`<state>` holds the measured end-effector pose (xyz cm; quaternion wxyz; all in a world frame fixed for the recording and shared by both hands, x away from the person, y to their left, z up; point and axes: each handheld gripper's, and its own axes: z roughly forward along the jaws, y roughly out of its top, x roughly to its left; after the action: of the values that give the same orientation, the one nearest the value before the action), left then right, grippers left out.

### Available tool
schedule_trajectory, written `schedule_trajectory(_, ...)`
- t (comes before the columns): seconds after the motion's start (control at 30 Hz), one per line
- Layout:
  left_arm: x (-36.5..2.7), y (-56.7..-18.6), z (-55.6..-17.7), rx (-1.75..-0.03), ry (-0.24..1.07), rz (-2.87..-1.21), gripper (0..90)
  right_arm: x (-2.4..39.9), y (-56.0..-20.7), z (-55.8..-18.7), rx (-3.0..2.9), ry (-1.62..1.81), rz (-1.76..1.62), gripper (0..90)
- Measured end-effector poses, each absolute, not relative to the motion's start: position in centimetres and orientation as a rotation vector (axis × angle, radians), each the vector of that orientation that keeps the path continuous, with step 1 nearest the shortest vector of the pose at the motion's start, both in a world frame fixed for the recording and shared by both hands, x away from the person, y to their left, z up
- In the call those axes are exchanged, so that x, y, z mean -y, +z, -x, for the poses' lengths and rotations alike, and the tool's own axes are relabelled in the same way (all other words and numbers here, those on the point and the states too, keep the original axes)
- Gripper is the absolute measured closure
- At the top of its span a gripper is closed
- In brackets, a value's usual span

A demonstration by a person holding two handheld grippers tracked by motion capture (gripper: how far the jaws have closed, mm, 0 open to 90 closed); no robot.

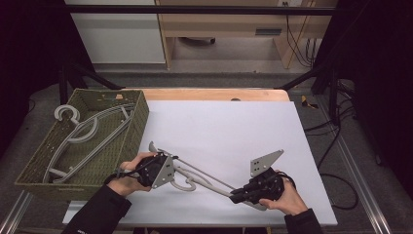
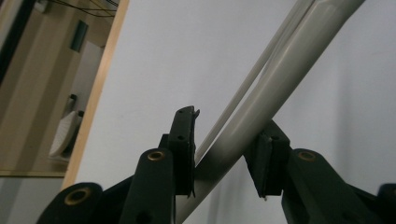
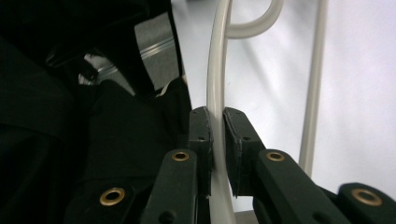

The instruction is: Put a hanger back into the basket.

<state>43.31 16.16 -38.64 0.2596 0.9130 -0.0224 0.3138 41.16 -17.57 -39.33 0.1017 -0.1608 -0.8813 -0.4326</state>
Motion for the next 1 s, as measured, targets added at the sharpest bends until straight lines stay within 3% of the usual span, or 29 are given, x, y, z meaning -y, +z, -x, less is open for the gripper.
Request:
schedule_trajectory(0.27,-16.6,-38.9,-43.4,-0.012,0.726,-2.452,66.7,18.1,-39.2,-41.2,2.624,-1.346,0.473,80.8)
schedule_trajectory(0.37,-16.7,-38.9,-43.2,-0.035,0.678,-2.451,77.4,18.3,-39.3,-41.3,2.645,-1.369,0.510,76.4)
schedule_trajectory(0.53,-16.4,-38.9,-42.9,0.016,0.681,-2.528,80.4,18.5,-40.1,-41.8,2.701,-1.341,0.627,79.0)
schedule_trajectory(0.67,-16.1,-39.0,-42.8,-0.040,0.655,-2.509,81.6,19.4,-39.8,-42.0,2.696,-1.442,0.710,78.1)
schedule_trajectory(1.0,-15.7,-38.2,-42.2,-0.212,0.663,-2.450,82.3,20.3,-39.3,-42.1,2.717,-1.691,0.985,57.7)
